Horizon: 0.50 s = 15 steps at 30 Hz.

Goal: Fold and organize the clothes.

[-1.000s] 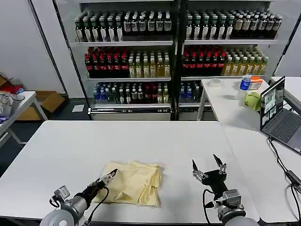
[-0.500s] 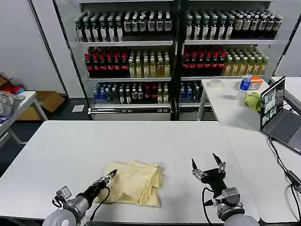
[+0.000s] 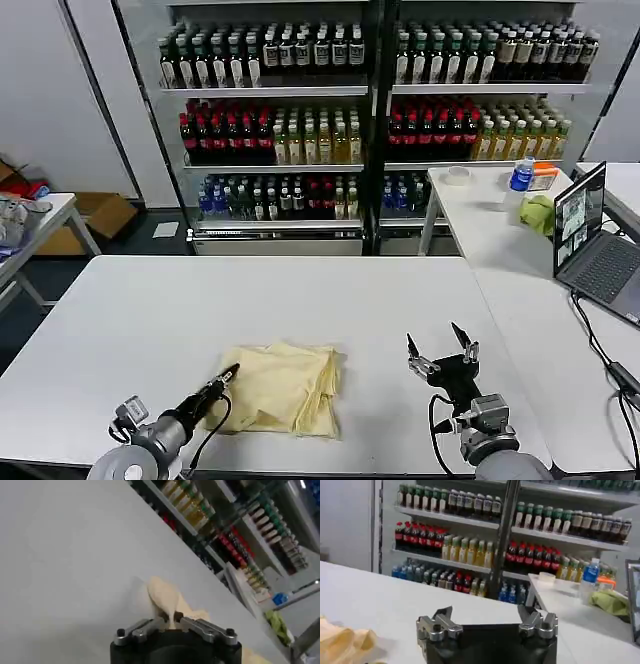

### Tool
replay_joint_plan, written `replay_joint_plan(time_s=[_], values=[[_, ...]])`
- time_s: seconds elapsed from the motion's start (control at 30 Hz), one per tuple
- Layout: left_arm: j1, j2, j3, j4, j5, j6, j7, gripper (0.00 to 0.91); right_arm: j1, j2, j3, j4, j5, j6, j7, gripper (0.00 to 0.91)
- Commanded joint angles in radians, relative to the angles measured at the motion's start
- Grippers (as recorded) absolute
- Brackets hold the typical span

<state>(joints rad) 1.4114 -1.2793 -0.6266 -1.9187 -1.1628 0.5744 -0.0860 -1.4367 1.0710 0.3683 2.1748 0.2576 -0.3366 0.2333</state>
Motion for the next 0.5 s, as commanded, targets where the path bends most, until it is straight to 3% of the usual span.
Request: replay_joint_plan(time_s=[0.03, 0.17, 0.37, 0.5], values=[[0.019, -0.018, -0.153, -0.083, -0.084, 0.002, -0.019, 0.010, 0.005, 0.001, 0.001, 0.002, 0.004, 0.000, 0.000, 0.907], [0.054, 0.083, -0.294, -0.147, -0.056, 0.002, -0.041, 0.010, 0.014, 0.010, -0.004, 0.004, 0.008, 0.000, 0.000, 0.907], [0.108, 0.406, -0.586, -0.127, -0.062, 0.005, -0.052, 0.010, 0.035, 0.026, -0.015, 0.007, 0.015, 0.005, -0.001, 0.907], [0.134, 0.590, -0.694, -0.031, -0.020, 0.007, -0.032, 0.010, 0.045, 0.040, -0.019, 0.017, 0.016, 0.005, -0.001, 0.907]])
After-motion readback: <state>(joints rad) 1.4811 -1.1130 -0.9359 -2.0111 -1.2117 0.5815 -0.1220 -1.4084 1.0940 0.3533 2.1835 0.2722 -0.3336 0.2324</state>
